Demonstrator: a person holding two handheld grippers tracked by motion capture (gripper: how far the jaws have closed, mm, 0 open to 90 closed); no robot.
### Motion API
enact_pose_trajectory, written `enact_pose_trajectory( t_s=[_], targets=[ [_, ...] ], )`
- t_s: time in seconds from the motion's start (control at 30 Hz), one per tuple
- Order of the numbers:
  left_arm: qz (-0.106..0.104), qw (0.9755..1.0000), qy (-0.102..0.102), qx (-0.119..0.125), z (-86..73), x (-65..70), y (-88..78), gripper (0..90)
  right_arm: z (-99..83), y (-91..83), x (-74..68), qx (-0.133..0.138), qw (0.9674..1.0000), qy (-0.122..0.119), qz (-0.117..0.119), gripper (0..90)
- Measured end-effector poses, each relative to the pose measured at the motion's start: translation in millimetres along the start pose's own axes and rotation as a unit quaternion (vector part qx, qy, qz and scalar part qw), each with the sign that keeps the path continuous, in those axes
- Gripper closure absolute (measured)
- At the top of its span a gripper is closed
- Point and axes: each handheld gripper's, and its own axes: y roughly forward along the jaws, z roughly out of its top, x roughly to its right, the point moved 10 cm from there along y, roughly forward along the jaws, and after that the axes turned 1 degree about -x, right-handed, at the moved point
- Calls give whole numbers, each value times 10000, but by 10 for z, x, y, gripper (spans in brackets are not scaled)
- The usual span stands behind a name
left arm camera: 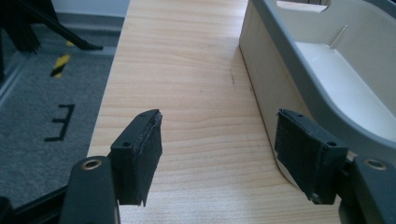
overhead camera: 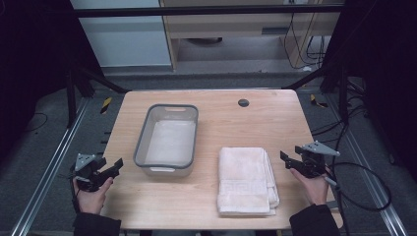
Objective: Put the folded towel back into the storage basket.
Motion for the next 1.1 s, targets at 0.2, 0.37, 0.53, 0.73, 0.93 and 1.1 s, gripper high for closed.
enact_pose_trajectory(
  t_s=[0.2, 0.37, 0.53, 0.73, 0.93, 1.1],
  targets=[
    [-98, 9999, 16, 124, 66, 91, -71, 324, 71, -43, -24, 29, 9999, 64, 157, 358],
    [-137, 9997, -90, 175, 135, 119, -93, 324, 167, -44, -82, 66, 9994, 68, 321, 353],
    [-178, 9996, -57, 215, 229, 184, -89, 321, 298, -61, -137, 191, 9987, 80, 466, 351],
    [-286, 9990, -40, 349, 402, 307, -106, 321, 449, -37, -163, 276, 9981, 84, 539, 338],
    [-431, 9980, 48, 467, 552, 508, -136, 321, 624, -44, -192, 412, 9971, 89, 627, 324],
    [-634, 9966, 151, 496, 606, 721, -135, 321, 712, -52, -215, 471, 9964, 91, 696, 310]
  ],
)
